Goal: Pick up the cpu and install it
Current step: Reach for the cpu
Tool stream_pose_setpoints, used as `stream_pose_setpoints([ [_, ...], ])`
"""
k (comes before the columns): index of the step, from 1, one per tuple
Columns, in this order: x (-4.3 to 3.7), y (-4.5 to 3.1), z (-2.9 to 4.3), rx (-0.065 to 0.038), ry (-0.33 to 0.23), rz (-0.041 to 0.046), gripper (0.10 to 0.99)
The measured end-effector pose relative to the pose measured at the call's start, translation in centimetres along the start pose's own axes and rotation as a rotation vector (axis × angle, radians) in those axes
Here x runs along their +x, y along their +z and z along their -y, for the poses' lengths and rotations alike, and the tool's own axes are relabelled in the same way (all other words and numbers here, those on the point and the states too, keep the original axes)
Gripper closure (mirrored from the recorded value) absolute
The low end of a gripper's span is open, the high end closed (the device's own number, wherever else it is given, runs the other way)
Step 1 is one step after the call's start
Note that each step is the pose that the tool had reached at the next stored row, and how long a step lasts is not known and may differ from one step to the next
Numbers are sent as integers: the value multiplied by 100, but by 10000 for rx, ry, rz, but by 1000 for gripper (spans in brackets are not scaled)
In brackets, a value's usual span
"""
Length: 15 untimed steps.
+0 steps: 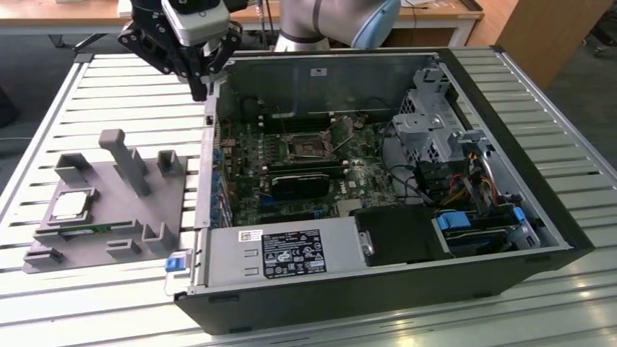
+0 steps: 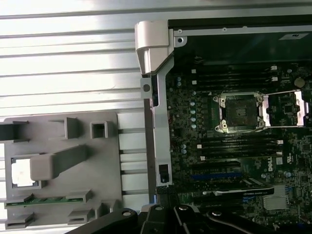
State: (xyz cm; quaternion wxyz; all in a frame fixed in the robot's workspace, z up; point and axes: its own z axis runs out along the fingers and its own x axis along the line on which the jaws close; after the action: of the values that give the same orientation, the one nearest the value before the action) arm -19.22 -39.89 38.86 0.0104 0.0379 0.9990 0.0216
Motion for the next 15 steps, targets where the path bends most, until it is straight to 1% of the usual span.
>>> stream_pose_setpoints([
  [15,123,6,10,1,1,-11,980],
])
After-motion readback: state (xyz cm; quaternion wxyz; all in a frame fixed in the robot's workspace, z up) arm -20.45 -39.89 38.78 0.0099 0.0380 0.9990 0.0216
